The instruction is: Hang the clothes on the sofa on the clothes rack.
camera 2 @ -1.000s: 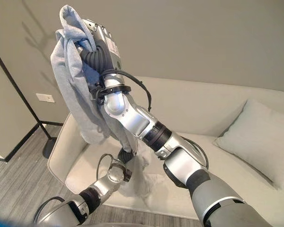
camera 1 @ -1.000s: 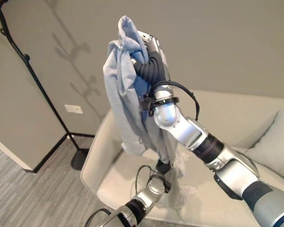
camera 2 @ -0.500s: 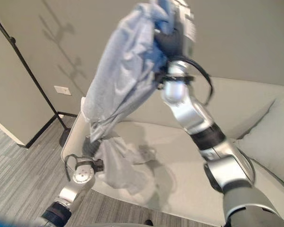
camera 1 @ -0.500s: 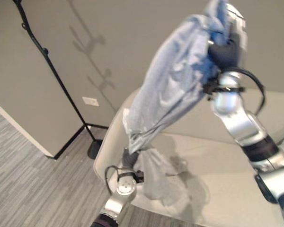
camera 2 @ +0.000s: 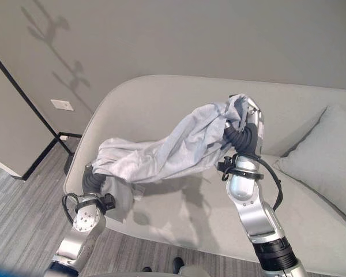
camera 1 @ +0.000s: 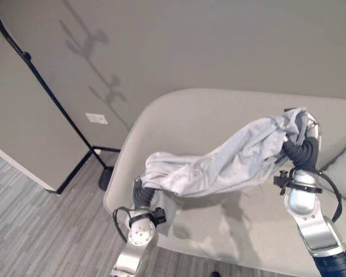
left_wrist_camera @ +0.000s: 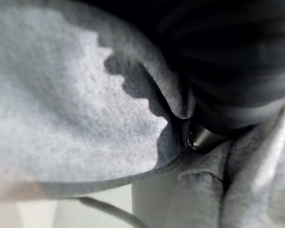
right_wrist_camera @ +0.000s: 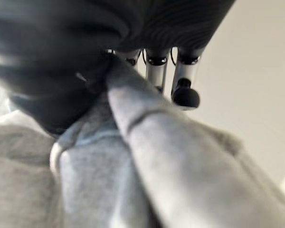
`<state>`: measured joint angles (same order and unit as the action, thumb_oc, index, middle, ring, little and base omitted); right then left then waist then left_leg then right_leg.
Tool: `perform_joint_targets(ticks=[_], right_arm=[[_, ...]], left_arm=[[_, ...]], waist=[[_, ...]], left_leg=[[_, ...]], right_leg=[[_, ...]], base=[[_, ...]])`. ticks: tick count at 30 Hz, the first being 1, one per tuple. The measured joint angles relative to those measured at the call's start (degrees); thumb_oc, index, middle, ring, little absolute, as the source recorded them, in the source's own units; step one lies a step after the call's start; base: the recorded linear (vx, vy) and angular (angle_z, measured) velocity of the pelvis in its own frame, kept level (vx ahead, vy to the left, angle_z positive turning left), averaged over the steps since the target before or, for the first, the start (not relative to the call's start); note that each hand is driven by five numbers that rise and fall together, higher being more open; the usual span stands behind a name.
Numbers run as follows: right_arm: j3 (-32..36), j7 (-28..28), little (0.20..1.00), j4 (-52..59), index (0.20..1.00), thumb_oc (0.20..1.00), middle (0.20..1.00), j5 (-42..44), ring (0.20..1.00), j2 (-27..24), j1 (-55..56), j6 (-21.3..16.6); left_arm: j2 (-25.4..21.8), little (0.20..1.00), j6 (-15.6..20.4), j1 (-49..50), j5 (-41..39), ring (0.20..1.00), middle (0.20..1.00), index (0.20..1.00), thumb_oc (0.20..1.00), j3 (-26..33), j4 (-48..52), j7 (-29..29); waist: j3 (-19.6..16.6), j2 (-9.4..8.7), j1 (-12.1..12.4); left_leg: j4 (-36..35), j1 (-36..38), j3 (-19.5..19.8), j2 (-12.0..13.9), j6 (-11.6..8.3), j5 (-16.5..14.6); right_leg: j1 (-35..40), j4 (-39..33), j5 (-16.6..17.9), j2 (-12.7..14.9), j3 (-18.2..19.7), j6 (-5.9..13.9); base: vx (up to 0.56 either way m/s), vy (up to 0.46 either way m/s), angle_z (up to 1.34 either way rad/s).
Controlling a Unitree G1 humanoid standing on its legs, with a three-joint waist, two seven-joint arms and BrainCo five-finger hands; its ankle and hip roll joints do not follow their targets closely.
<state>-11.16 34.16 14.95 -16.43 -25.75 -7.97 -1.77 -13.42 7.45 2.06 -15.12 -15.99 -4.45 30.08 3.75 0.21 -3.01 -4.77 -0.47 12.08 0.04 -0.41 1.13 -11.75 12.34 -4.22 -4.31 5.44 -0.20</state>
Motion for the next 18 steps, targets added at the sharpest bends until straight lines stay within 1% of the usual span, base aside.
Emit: perform_joint_targets(ticks=[1, 2, 5, 7, 8, 10, 11, 12, 13, 14, 15, 16, 17, 18], right_arm=[[-1.2, -0.2, 0.2, -1.4, 0.2, 0.2, 0.2, 0.0, 0.2, 0.0, -0.4, 0.1], [-2.0, -0.1, 0.2, -2.6, 0.2, 0.2, 0.2, 0.0, 0.2, 0.1, -0.6, 0.1], [-4.7, 0.5, 0.2, -6.4, 0.2, 0.2, 0.2, 0.0, 0.2, 1.9, -2.4, 0.2], [-5.8, 0.5, 0.2, -7.0, 0.2, 0.2, 0.2, 0.0, 0.2, 1.9, -3.1, 0.2], [-5.8, 0.5, 0.2, -7.1, 0.2, 0.2, 0.2, 0.1, 0.2, 1.9, -3.1, 0.2], [-5.8, 0.5, 0.2, -7.4, 0.2, 0.2, 0.2, 0.1, 0.2, 1.9, -3.3, 0.2], [-5.8, 0.9, 0.2, -7.6, 0.2, 0.2, 0.2, 0.1, 0.2, 1.4, -3.6, 0.2], [-6.1, 0.8, 0.2, -8.2, 0.2, 0.2, 0.2, 0.0, 0.2, 0.2, -3.6, 0.4], [-6.1, 0.9, 0.2, -8.2, 0.2, 0.2, 0.2, -0.2, 0.2, -0.1, -3.6, 0.4], [-5.6, 1.2, 0.2, -8.2, 0.2, 0.2, 0.2, -1.2, 0.2, -0.4, -3.3, 0.4], [-5.5, 1.5, 0.2, -8.2, 0.2, 0.2, 0.2, -1.2, 0.2, -0.3, -3.1, 0.4], [-5.3, 2.3, 0.2, -8.2, 0.2, 0.2, 0.2, -1.2, 0.2, -0.3, -2.8, 0.6], [-5.0, 2.5, 0.2, -8.2, 0.2, 0.2, 0.2, -1.2, 0.2, -0.3, -2.8, 0.6], [-5.0, 2.8, 0.2, -8.2, 0.2, 0.2, 0.2, -1.2, 0.2, -0.3, -2.8, 0.6]], left_arm=[[0.0, 0.2, 0.0, -1.0, 0.0, 0.2, 0.2, 0.2, 0.2, -0.8, -1.5, 0.0], [0.0, 0.2, 0.1, -1.6, 0.0, 0.2, 0.2, 0.2, 0.2, -1.8, -2.6, 0.3], [0.0, 0.2, 0.0, -6.4, 0.8, 0.2, 0.2, 0.2, 0.2, -4.6, -8.1, 1.8], [0.1, 0.2, 0.0, -7.4, 2.2, 0.2, 0.2, 0.2, 0.2, -4.8, -8.3, 2.2], [0.0, 0.2, 0.0, -7.9, 2.6, 0.2, 0.2, 0.2, 0.2, -5.2, -8.4, 2.2], [-0.2, 0.2, 0.0, -9.5, 2.7, 0.2, 0.2, 0.2, 0.2, -6.0, -8.8, 2.2], [-0.2, 0.2, 0.1, -11.7, 2.7, 0.2, 0.2, 0.2, 0.2, -7.6, -9.4, 2.0], [0.0, 0.2, 0.1, -13.9, 2.7, 0.2, 0.2, 0.2, 0.2, -9.1, -11.1, 0.8], [0.2, 0.2, 0.1, -13.9, 2.7, 0.2, 0.2, 0.2, 0.2, -9.6, -11.1, 0.6], [0.6, 0.2, 0.1, -13.8, 2.7, 0.2, 0.2, 0.2, 0.2, -10.3, -11.2, -0.1], [0.7, 0.2, 0.1, -13.8, 2.7, 0.2, 0.2, 0.2, 0.2, -10.5, -11.2, -0.3], [1.0, 0.2, 0.7, -14.1, 2.7, 0.2, 0.2, 0.2, 0.2, -10.8, -11.2, -1.3], [1.1, 0.2, 0.7, -14.1, 2.6, 0.2, 0.2, 0.2, 0.2, -10.8, -11.2, -1.4], [1.1, 0.2, 0.7, -14.1, 2.7, 0.2, 0.2, 0.2, 0.2, -10.8, -11.2, -1.5]], waist=[[0.1, 0.05, 0.0], [0.2, 0.18, 0.1], [0.6, 0.03, 0.2], [1.3, -0.1, 0.1], [1.4, -0.14, 0.1], [2.3, -1.03, 0.2], [4.0, -2.33, 0.1], [5.8, -4.08, 0.1], [6.1, -4.19, 0.0], [6.9, -4.11, -0.4], [7.0, -3.94, -0.6], [7.6, -4.06, -1.3], [7.7, -4.09, -1.2], [7.8, -3.75, -1.3]], left_leg=[[0.1, -0.4, 0.2, 0.1, -0.02, 0.1], [0.1, -0.5, 0.5, 0.3, -0.53, 0.5], [0.5, -1.5, 1.2, 0.8, -0.61, 0.4], [0.9, -1.7, 1.1, 1.0, -0.7, 0.3], [1.2, -1.6, 1.0, 1.2, -1.23, 0.0], [3.5, -2.3, 0.5, 0.7, -1.51, -0.2], [9.3, -4.6, -1.9, -0.5, -2.69, -1.0], [21.1, -10.1, -6.0, -2.4, -2.68, -1.0], [24.6, -11.7, -7.3, -2.5, -2.57, -1.1], [30.4, -14.5, -9.7, -1.3, -2.2, -1.4], [31.7, -15.3, -10.9, -0.6, -2.18, -1.4], [31.7, -19.3, -13.9, 1.7, -2.17, -1.3], [29.0, -20.3, -14.7, 1.9, -1.84, -1.1], [26.3, -20.8, -15.0, 2.3, -1.72, -0.9]], right_leg=[[-0.2, -0.1, 0.2, -0.1, -0.3, -0.22], [-0.1, -0.1, 0.3, -0.3, -0.5, -0.36], [-1.0, 0.0, 0.0, -0.7, -1.5, -0.69], [-1.0, 0.0, 0.0, -1.0, -1.6, -0.97], [-1.1, 0.4, -0.2, -1.3, -1.6, -1.26], [-1.0, 1.1, -0.4, -1.0, -1.3, -1.38], [-1.2, 2.5, -1.5, -0.5, -0.8, -2.51], [-0.4, 2.6, -1.5, 1.2, -0.6, -3.06], [0.0, 2.3, -1.0, 1.6, -0.6, -3.82], [1.6, 1.0, -0.8, 1.6, -1.0, -4.88], [2.1, 0.5, -0.8, 1.6, -1.6, -4.99], [3.1, -1.0, -0.8, 2.4, -2.4, -5.22], [3.2, -1.6, -0.7, 2.9, -2.5, -5.28], [3.4, -1.8, -0.7, 3.1, -2.4, -4.92]], base=[[-0.06, -0.127, 0.09], [-0.07, -0.165, 0.14], [-0.02, -0.092, 0.14], [0.0, -0.051, 0.03], [-0.04, -0.033, -0.03], [0.0, -0.029, -0.04], [0.04, -0.013, 0.06], [0.08, -0.003, 0.07], [0.11, -0.001, 0.01], [0.15, 0.022, 0.0], [0.19, 0.044, 0.26], [0.2, 0.078, 0.33], [0.21, 0.114, 0.34], [0.22, 0.153, 0.16]])
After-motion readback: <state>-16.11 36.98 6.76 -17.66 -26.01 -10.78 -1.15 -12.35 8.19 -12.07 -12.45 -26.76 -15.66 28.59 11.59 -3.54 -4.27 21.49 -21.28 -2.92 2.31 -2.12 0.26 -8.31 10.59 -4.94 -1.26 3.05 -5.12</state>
